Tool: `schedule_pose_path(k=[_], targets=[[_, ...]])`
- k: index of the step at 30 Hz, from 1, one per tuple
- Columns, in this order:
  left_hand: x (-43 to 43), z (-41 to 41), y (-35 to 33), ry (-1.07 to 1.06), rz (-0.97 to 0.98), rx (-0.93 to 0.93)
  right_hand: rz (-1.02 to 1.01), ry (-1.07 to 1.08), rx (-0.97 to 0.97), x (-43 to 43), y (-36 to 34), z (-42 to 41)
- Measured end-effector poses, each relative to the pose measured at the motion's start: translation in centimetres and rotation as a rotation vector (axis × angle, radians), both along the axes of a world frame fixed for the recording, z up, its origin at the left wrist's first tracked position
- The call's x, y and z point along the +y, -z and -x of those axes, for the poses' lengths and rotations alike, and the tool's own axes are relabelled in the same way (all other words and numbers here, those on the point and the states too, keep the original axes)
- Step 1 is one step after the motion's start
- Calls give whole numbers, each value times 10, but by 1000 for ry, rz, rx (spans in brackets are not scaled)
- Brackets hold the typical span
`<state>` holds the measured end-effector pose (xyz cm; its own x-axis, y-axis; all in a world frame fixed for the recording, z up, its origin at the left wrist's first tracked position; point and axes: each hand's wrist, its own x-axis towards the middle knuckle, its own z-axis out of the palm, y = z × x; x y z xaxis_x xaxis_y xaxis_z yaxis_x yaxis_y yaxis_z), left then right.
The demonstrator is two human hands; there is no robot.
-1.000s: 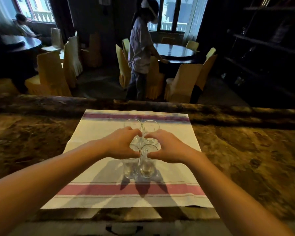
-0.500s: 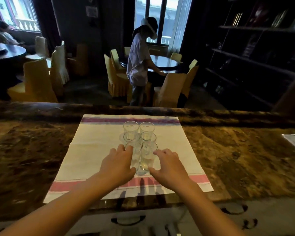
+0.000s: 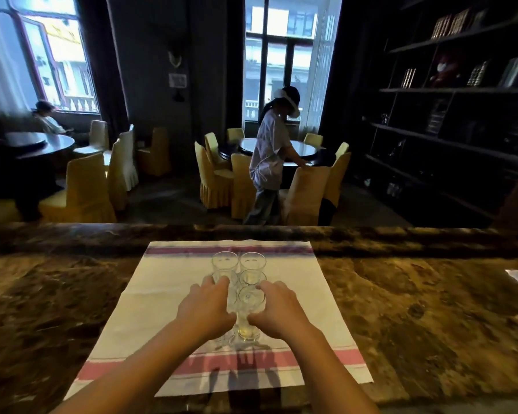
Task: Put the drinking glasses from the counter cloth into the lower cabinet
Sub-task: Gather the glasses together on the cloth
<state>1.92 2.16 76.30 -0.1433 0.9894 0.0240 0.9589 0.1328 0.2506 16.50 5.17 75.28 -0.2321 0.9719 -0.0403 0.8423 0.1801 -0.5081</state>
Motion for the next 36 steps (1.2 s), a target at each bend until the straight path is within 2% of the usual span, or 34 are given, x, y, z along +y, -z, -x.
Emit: schedule_pose_path(k=[7,12,22,28,36], targets=[[23,8,9,-36,87,-6,30,-60,-64,23,1,12],[33,9,23,23,166,-56,33,-104,-103,30,14,23],[28,14,36,123,79,-138,19,-87,6,22,26,18],[4,21,18,153,71,-124,-18,-118,57,0,7,9],[-80,31,-12,171,22,-110,-66,-150,115,-79,-12,-3]])
